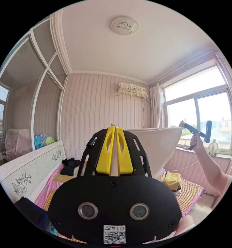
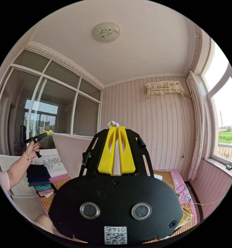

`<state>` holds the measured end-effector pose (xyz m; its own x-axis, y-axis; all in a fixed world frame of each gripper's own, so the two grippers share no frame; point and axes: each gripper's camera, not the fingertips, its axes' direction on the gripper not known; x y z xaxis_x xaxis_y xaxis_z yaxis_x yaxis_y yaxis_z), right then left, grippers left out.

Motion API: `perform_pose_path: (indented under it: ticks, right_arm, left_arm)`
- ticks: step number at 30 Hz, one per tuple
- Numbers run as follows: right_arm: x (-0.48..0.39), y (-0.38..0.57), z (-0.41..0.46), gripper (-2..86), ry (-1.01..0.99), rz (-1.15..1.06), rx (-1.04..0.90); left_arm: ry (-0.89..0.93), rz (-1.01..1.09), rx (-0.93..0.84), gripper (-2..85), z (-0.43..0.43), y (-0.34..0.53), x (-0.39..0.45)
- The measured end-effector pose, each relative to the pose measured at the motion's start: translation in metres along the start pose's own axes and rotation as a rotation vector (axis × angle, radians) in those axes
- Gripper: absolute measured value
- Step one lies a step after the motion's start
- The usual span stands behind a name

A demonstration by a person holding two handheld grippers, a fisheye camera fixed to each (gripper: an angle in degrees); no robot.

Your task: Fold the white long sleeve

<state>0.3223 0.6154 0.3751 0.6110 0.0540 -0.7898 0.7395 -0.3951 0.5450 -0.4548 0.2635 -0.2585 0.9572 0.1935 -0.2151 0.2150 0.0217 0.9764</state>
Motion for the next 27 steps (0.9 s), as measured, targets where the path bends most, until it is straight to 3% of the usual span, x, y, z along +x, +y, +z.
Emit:
perform_pose_path:
  ticks: [5,14,19,27]
  right_arm:
    - [0.003,0.099,0.031,0.5,-0.060,0.047,-0.198]
    - [-0.012,0.390,0.107,0.7,0.019,0.342,-0.898]
    - [-0.032,0.466,0.133,0.7,0.037,0.453,-1.141]
    - [-0.051,0.485,0.134,0.8,0.037,0.490,-1.271]
  left_arm:
    - [0.046,-0.036,-0.289,-1.0,0.040,0.110,-0.026]
    - [-0.001,-0.164,-0.954,-1.0,0.101,0.395,-0.046]
    - [0.003,-0.263,-1.136,-1.0,0.109,0.473,-0.053]
    - [0.047,-0.225,-1.229,-1.0,0.114,0.505,-0.051]
